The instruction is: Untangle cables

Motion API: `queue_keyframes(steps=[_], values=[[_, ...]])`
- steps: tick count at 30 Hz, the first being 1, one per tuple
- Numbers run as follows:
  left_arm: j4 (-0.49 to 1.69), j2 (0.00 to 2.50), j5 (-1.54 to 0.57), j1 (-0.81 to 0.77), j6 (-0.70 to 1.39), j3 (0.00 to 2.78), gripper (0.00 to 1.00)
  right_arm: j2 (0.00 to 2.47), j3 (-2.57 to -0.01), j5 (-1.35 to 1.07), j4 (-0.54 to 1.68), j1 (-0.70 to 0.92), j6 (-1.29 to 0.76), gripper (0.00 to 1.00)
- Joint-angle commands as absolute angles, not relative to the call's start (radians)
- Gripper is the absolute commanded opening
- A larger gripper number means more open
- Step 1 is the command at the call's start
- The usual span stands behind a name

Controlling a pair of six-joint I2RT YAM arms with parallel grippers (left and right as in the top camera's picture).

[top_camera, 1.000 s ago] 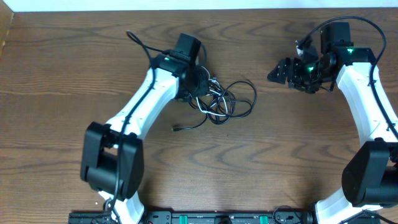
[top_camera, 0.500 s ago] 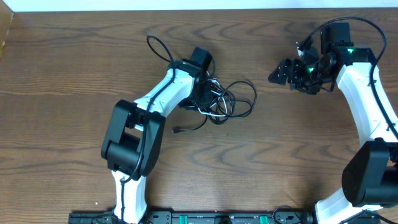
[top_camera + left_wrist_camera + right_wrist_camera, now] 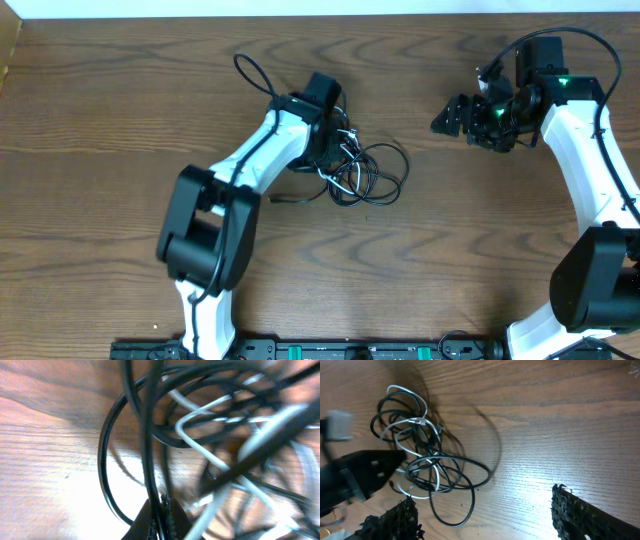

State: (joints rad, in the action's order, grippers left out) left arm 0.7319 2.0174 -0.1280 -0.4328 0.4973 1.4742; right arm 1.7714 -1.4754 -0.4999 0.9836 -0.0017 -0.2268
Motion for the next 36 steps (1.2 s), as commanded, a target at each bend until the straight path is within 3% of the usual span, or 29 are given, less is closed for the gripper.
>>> queue_keyframes(steps=[1, 13, 21, 36], values=[[0.729, 1.879, -0.112, -0.429, 0.492, 1.486, 0.08, 1.760, -1.472, -0.500, 0.987, -0.005, -0.219, 0.84], [0.707, 1.625, -0.237, -0.429, 0.492, 1.486, 0.08, 1.760, -1.472, -0.587, 0.949, 0.046, -0.183, 0.84], [0.632, 1.610, -0.383, -0.424, 0.508, 1.486, 0.08, 1.760, -1.472, -0.673, 0.888, 0.147, -0.160, 0.85], [0.558, 1.609, -0.398, -0.402, 0.702, 1.486, 0.08, 1.760, -1.472, -0.947, 0.772, 0.224, -0.003, 0.85]])
